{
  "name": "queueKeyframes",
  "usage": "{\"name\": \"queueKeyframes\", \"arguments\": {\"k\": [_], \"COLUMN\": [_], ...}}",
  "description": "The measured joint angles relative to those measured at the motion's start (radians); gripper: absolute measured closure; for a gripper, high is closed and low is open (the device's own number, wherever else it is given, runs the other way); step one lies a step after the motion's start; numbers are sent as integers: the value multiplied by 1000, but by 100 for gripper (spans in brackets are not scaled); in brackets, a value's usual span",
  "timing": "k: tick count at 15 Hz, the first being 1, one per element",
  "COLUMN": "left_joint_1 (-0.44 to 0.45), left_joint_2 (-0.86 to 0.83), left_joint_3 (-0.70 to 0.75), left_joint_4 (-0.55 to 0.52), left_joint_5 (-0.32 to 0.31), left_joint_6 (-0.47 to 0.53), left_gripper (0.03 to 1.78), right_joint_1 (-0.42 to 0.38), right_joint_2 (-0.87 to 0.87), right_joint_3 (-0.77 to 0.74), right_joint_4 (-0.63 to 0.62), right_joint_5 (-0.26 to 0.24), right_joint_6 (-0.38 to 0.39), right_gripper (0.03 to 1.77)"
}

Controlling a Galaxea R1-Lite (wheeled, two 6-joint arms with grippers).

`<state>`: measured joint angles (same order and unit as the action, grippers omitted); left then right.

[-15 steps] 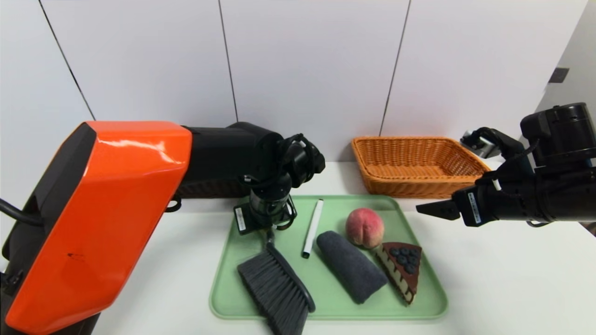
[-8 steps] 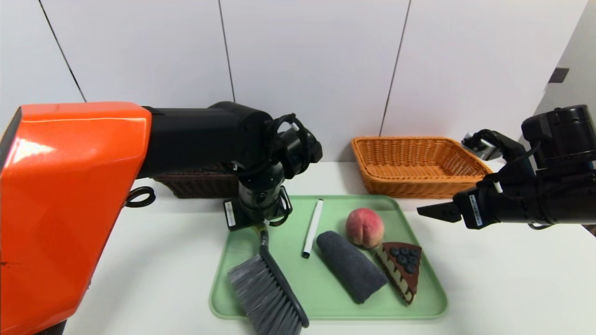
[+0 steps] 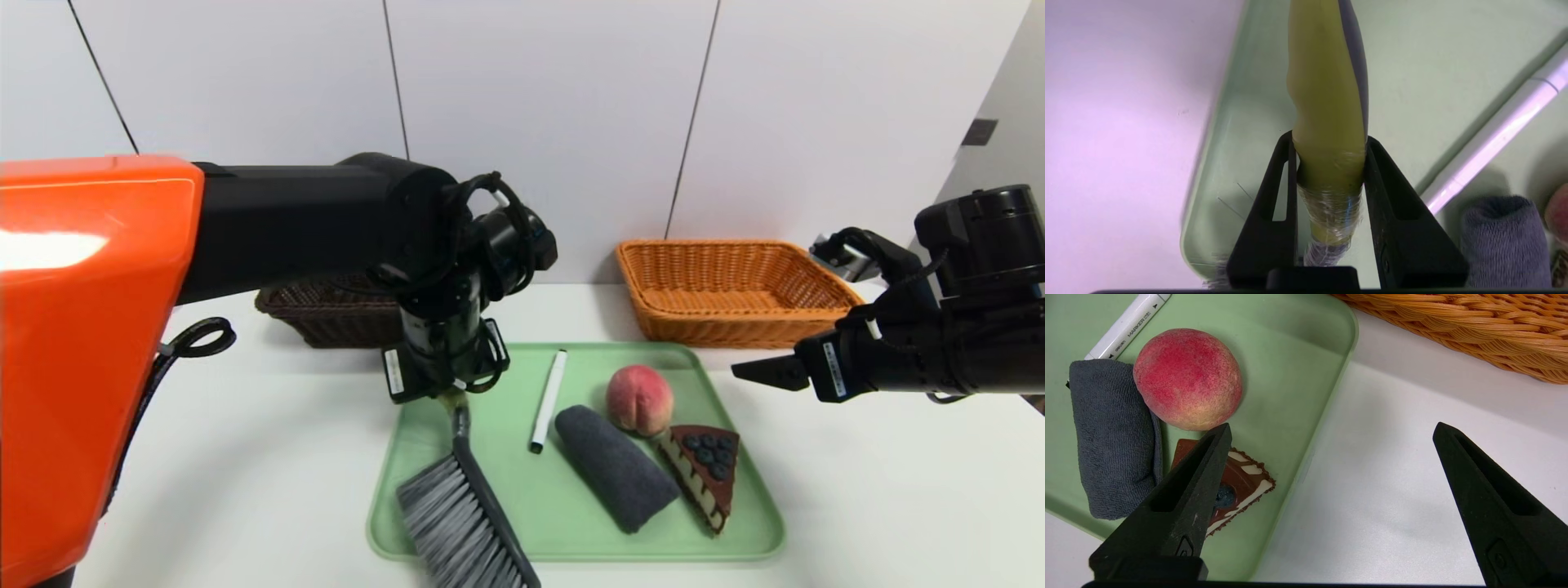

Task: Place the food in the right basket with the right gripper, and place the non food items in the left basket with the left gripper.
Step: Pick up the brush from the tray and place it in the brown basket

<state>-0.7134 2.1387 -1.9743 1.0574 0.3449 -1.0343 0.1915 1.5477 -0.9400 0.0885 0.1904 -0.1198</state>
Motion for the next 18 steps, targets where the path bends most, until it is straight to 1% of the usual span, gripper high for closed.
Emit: {"name": "queueKeyframes", "arguments": {"k": [12, 18], "left_joint_1": [21, 77], "left_joint_2": [-96, -177], "left_joint_3": [0, 0], "left_joint_4": [110, 187], "left_joint_5": [-5, -5], "left_joint_6": [6, 14], "left_gripper": [131, 131], "right_joint_1": [0, 0], "right_joint_2": [0, -2], "right_joint_3": [7, 13], "right_joint_4": [-2, -2], "right_joint_5": [0, 1], "right_joint_6": [18, 18], "right_gripper": [10, 10]}}
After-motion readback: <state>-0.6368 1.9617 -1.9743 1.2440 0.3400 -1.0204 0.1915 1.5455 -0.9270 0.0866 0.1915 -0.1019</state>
